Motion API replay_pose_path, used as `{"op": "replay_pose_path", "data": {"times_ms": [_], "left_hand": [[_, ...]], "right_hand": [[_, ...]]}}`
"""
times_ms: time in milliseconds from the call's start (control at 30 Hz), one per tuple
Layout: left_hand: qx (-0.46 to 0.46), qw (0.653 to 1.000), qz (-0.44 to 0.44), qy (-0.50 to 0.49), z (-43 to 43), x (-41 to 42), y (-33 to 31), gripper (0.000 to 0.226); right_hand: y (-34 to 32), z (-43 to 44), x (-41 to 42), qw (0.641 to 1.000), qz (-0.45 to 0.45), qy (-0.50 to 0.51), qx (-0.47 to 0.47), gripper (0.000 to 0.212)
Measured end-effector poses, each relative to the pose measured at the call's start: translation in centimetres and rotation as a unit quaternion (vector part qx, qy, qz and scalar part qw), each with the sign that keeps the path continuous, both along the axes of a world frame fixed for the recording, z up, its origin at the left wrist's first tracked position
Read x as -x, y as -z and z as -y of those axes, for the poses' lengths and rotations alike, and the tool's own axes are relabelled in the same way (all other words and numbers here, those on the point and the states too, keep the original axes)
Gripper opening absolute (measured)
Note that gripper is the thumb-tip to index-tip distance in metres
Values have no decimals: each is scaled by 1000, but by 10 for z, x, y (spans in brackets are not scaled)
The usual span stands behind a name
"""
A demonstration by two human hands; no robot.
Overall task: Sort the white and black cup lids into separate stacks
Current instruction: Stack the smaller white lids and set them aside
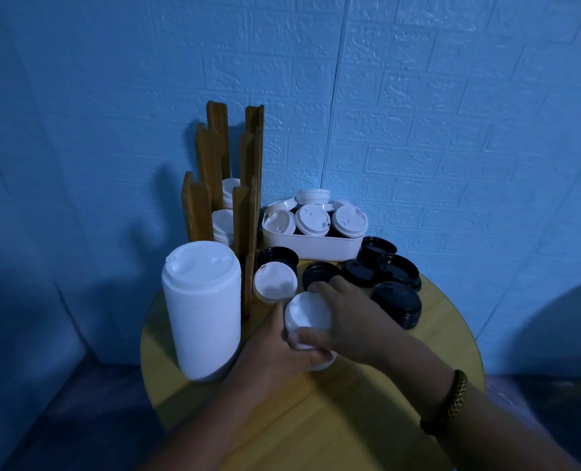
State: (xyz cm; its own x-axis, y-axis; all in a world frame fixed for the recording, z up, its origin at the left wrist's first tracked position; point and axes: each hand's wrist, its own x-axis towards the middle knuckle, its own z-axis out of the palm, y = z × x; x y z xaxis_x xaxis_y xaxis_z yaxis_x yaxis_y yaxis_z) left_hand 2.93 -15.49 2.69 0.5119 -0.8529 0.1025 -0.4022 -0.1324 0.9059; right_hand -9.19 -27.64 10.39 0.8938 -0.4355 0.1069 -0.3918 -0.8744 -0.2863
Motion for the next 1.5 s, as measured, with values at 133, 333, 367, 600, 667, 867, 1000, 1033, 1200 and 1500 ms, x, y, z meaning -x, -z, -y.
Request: {"op": "replay_pose_path", "data": {"times_ms": [133, 333, 367, 600, 667, 867, 1000, 1033, 1200, 1500], "left_hand": [[8, 1000, 0, 0, 0, -2, 2, 94], [-1, 1000, 5, 7, -1, -2, 1, 85], [-7, 1000, 7, 5, -1, -2, 1, 81], [-22, 998, 50, 19, -3, 0, 3, 86], [-26, 998, 51, 18, -1, 0, 4, 85], [-34, 998, 43, 8, 2, -2, 6, 85], [-34, 998, 46, 9, 2, -3, 8, 89], [-36, 998, 47, 11, 1, -3, 7, 89], [-52, 998, 42, 7, -1, -1, 1, 88], [-22, 1000, 20, -1, -8, 5, -7, 77]], "right_hand": [[5, 0, -1, 999, 4, -27, -36, 81], [2, 1, -8, 1000, -1, -21, 13, 82], [3, 1, -10, 999, -7, -25, 24, 81], [-19, 47, -45, 986, 65, -20, -153, 44], [-16, 56, -69, 996, 12, -8, -87, 31], [0, 70, -114, 998, -60, 11, -14, 42], [7, 75, -123, 996, 5, 18, -91, 30], [8, 78, -121, 992, 30, 24, -124, 28], [-13, 89, -81, 906, 195, 49, -371, 21], [-16, 42, 6, 979, 82, -25, -184, 29]]}}
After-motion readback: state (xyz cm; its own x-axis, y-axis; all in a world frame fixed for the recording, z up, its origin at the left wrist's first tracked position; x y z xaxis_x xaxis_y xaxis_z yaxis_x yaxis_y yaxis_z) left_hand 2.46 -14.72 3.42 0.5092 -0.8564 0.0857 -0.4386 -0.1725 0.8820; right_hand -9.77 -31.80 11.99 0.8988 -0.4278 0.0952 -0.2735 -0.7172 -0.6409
